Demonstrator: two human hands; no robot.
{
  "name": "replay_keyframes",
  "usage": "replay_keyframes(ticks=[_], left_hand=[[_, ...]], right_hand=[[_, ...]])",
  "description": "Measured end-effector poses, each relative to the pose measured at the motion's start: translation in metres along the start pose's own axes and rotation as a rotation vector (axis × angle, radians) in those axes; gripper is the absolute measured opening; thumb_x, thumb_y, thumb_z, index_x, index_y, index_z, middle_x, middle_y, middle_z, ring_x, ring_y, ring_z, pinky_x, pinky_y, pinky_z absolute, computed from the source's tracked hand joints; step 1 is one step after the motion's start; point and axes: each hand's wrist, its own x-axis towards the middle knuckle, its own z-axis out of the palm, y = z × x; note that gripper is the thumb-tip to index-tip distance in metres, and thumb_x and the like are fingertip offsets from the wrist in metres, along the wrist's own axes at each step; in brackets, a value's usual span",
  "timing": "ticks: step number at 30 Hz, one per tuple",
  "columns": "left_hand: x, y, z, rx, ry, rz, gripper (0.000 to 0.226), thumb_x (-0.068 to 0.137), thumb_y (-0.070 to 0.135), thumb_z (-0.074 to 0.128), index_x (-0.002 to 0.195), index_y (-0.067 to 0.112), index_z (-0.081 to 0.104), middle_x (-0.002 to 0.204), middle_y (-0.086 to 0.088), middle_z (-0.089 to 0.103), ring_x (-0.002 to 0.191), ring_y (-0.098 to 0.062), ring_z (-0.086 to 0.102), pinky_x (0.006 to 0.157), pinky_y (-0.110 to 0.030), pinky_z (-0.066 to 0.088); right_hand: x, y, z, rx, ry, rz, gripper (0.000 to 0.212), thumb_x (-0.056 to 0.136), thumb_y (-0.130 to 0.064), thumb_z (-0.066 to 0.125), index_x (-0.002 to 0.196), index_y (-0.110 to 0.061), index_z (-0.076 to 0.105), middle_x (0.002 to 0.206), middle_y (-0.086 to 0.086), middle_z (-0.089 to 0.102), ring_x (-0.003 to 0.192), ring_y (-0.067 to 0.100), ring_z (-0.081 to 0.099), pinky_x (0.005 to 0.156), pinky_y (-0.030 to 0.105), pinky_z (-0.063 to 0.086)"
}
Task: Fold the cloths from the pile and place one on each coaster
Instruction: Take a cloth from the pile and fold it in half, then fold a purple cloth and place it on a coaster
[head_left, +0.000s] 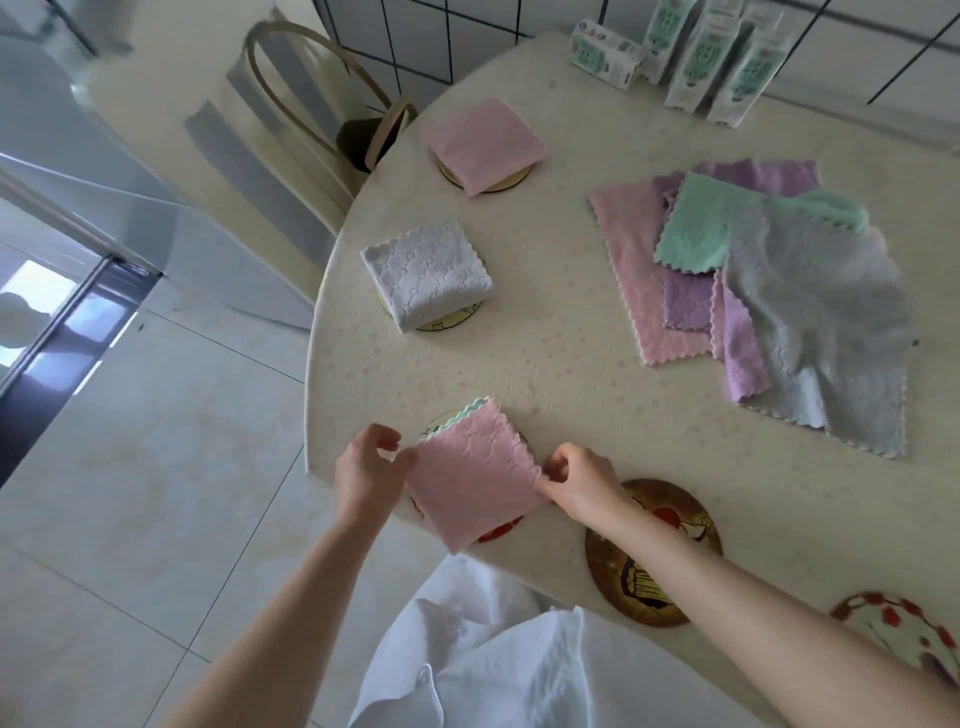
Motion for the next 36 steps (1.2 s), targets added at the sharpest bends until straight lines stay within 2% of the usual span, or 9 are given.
replay_keyframes(ticks=[2,7,11,21,24,26,31,34,36], left_hand=[[0.005,0.007,-0.001,0.086,0.007,0.053,0.018,0.077,0.014,0.065,0.093,0.022,0.063,0.095,0.004,0.065,0.078,-0.019,0.062,0.069,-0.031,0.049],[0.011,0.040,0.006,0.266,0.040,0.266,0.021,0.084,0.015,0.061,0.104,0.020,0.061,0.101,0.006,0.061,0.088,-0.019,0.058,0.068,-0.035,0.052],[0.003,0.079,0.032,0.356,0.026,0.455,0.022,0.086,0.015,0.062,0.108,0.016,0.061,0.104,0.001,0.063,0.096,-0.017,0.056,0.070,-0.036,0.054],[-0.068,0.175,0.155,0.488,-0.079,0.642,0.026,0.090,0.020,0.055,0.116,0.019,0.059,0.116,0.003,0.060,0.107,-0.018,0.052,0.072,-0.034,0.054],[-0.087,0.199,0.200,0.514,-0.114,0.729,0.026,0.090,0.018,0.055,0.116,0.019,0.059,0.116,0.004,0.059,0.107,-0.018,0.052,0.072,-0.035,0.054],[-0.098,0.216,0.228,0.540,-0.152,0.840,0.028,0.089,0.014,0.055,0.116,0.018,0.060,0.115,0.003,0.060,0.106,-0.019,0.053,0.072,-0.034,0.053],[-0.114,0.249,0.280,0.558,-0.284,1.153,0.037,0.079,-0.005,0.052,0.111,0.007,0.064,0.108,-0.006,0.066,0.105,-0.026,0.060,0.077,-0.042,0.056],[-0.116,0.261,0.301,0.573,-0.324,1.328,0.041,0.084,0.003,0.035,0.112,0.006,0.065,0.113,-0.008,0.067,0.108,-0.026,0.061,0.088,-0.040,0.054],[-0.112,0.263,0.310,0.591,-0.345,1.345,0.044,0.088,0.008,0.030,0.118,0.008,0.063,0.121,-0.007,0.063,0.114,-0.024,0.059,0.093,-0.040,0.052]], right_hand=[[0.000,0.006,-0.004,0.003,-0.014,0.002,0.025,0.081,-0.030,0.069,0.099,-0.014,0.061,0.093,0.001,0.064,0.086,0.017,0.058,0.071,0.023,0.044],[0.002,0.032,-0.028,0.002,0.007,-0.003,0.019,0.084,-0.017,0.059,0.103,-0.017,0.063,0.102,0.000,0.066,0.094,0.017,0.061,0.083,0.028,0.050],[0.003,0.067,-0.064,0.002,0.077,0.012,0.015,0.084,-0.015,0.059,0.098,-0.018,0.063,0.098,0.000,0.066,0.090,0.018,0.061,0.081,0.029,0.052],[0.014,0.201,-0.174,-0.069,0.264,-0.042,0.009,0.081,-0.010,0.058,0.087,-0.016,0.062,0.088,0.003,0.068,0.087,0.025,0.063,0.075,0.032,0.051],[0.016,0.241,-0.199,-0.162,0.311,-0.099,0.007,0.084,-0.012,0.056,0.090,-0.015,0.059,0.093,0.005,0.064,0.088,0.028,0.062,0.072,0.035,0.050],[0.018,0.265,-0.213,-0.240,0.332,-0.141,0.008,0.086,-0.014,0.056,0.094,-0.016,0.056,0.100,0.005,0.058,0.092,0.029,0.058,0.073,0.037,0.048],[0.027,0.301,-0.230,-0.403,0.347,-0.207,0.024,0.087,-0.024,0.060,0.106,-0.012,0.053,0.106,0.007,0.051,0.096,0.030,0.053,0.072,0.041,0.050],[0.033,0.308,-0.232,-0.482,0.345,-0.238,0.028,0.083,-0.027,0.066,0.101,-0.008,0.056,0.103,0.010,0.053,0.093,0.031,0.053,0.065,0.039,0.050],[0.035,0.310,-0.232,-0.523,0.345,-0.273,0.031,0.079,-0.024,0.071,0.101,-0.005,0.058,0.101,0.012,0.054,0.090,0.033,0.055,0.059,0.038,0.048]])
